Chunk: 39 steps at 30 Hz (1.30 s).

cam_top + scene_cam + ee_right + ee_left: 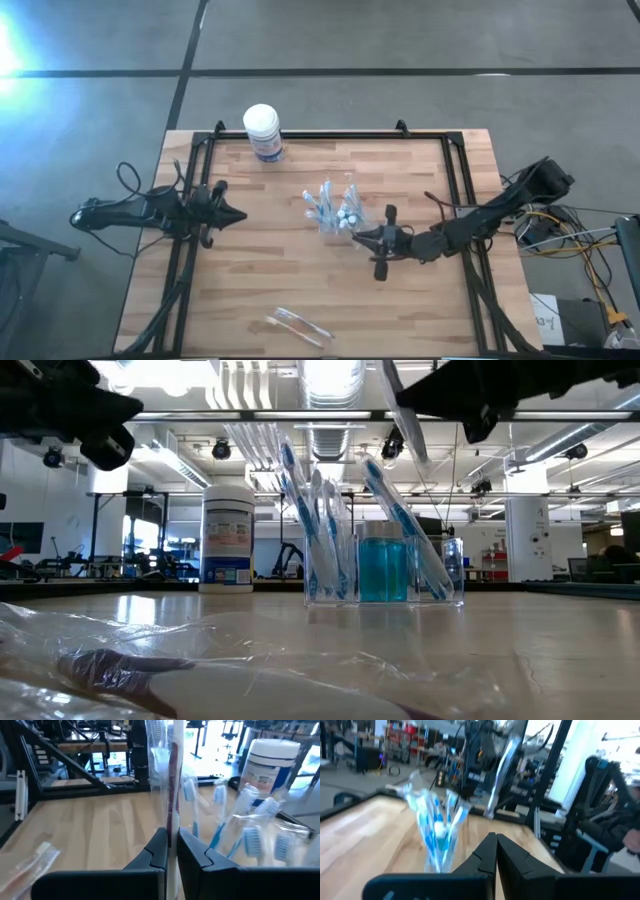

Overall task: Pick & Place toothbrushing station
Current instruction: Put the purple toothbrush into the transparent organizer

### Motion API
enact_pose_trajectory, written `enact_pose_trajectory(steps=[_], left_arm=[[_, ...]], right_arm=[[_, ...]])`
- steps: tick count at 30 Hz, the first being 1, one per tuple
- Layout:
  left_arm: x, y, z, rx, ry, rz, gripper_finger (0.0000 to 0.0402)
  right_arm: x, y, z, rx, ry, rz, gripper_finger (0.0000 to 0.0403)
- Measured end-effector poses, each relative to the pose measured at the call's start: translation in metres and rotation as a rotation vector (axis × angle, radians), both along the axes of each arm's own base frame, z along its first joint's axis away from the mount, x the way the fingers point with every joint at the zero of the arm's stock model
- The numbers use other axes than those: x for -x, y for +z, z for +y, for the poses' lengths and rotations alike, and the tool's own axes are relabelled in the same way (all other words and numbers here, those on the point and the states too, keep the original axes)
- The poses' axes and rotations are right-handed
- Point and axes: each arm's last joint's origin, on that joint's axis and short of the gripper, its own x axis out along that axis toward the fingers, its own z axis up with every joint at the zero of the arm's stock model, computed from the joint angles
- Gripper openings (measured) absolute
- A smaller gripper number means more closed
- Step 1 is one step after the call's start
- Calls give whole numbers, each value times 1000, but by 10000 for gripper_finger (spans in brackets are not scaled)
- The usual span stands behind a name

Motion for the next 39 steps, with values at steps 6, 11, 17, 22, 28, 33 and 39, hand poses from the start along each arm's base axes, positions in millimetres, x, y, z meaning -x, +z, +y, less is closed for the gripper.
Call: enact_pose_trajectory(steps=[6, 11, 17, 22, 28, 33, 39], left_arm=[[-6, 8, 1, 15, 44, -75, 10], [-22, 13, 1, 31, 86, -108, 27], [-52, 21, 0, 8, 85, -111, 76], [-83, 36, -4, -41, 10, -103, 122], [-124, 60, -7, -188, -17, -93, 139], [-155, 85, -11, -196, -81, -127, 140], [-194, 86, -15, -151, -144, -72, 140]], right_arm=[[4, -11, -3, 53, -49, -1, 14], [1, -18, -2, 113, -60, 21, 14], [-4, -7, 0, 185, -50, -2, 14], [-6, 2, 2, 218, -22, -50, 14], [-7, 7, -2, 205, -35, -89, 23], [-9, 7, -8, 174, -62, -96, 25], [-13, 4, -12, 138, -68, -96, 26]])
